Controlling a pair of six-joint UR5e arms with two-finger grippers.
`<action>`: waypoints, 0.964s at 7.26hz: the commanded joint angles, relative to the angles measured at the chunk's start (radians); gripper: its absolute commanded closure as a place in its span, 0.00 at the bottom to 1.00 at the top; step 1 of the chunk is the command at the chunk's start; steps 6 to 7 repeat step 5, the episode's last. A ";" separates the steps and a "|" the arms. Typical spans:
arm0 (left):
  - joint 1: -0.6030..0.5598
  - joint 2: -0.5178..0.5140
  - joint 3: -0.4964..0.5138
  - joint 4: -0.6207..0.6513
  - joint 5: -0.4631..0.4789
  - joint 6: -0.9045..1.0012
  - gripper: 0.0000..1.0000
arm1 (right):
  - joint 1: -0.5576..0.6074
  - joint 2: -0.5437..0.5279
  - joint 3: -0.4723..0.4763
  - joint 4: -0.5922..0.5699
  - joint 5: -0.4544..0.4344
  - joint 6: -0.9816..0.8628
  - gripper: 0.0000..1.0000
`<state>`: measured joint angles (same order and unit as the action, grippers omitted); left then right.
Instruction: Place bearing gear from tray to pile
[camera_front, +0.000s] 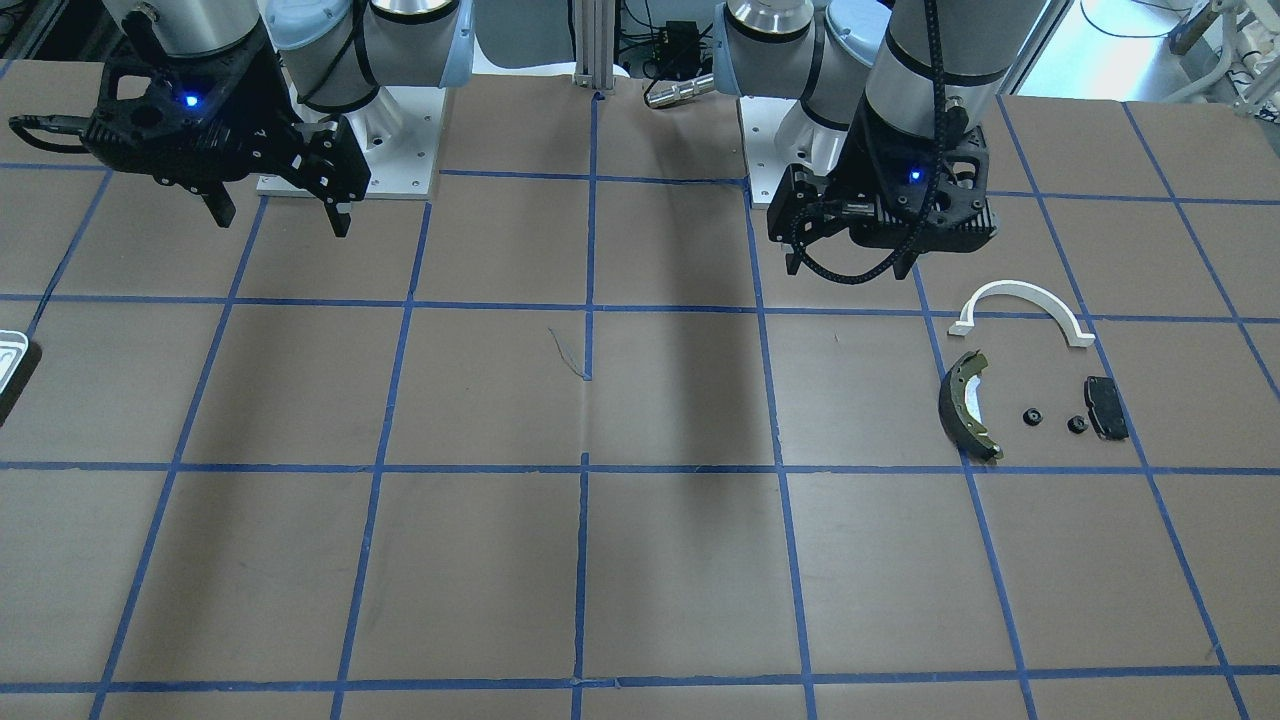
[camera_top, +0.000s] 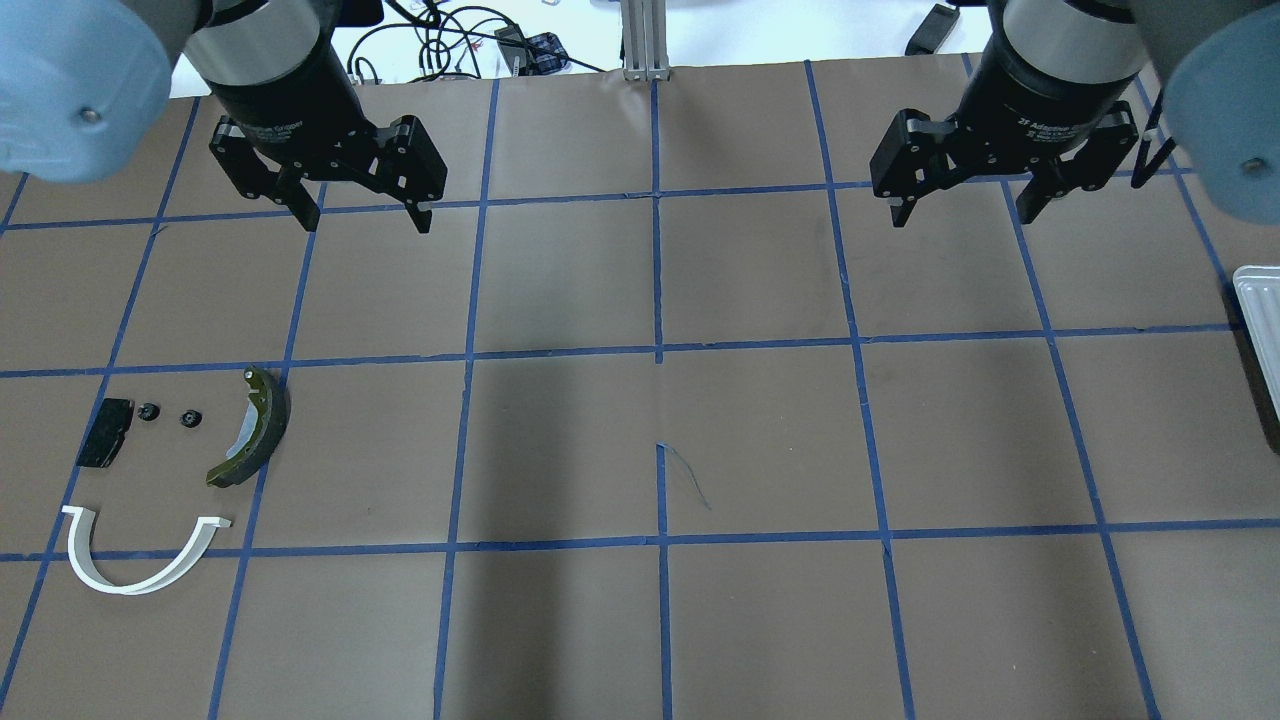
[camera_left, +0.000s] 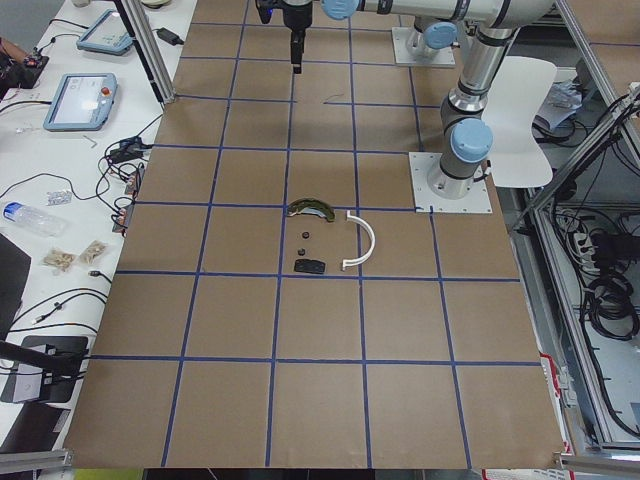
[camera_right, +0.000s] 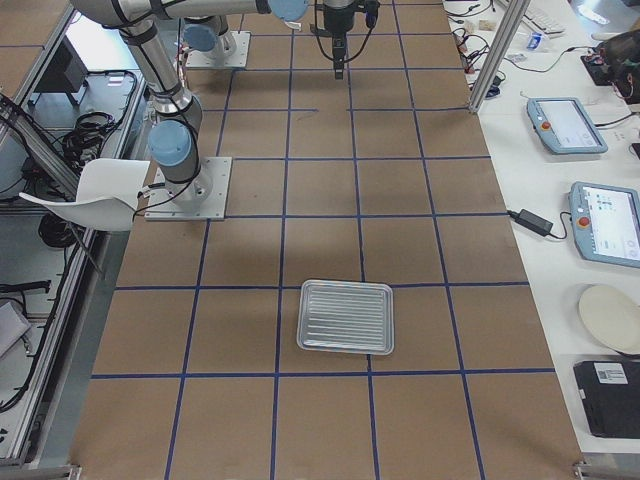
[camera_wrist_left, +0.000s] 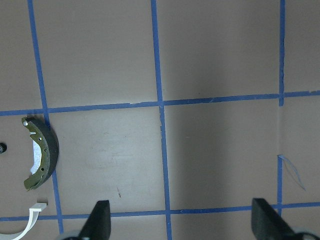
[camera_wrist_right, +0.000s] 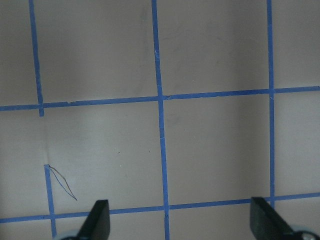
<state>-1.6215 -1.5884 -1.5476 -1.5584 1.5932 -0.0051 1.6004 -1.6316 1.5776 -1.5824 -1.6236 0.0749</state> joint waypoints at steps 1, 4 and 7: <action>0.011 0.024 -0.016 0.017 -0.004 -0.001 0.00 | 0.039 -0.001 -0.001 -0.004 -0.009 0.000 0.00; 0.009 0.024 -0.011 0.000 -0.001 -0.003 0.00 | 0.042 0.004 0.001 -0.007 0.005 -0.001 0.00; 0.009 0.025 -0.011 0.000 -0.001 -0.003 0.00 | 0.041 0.006 0.001 -0.011 0.024 -0.003 0.00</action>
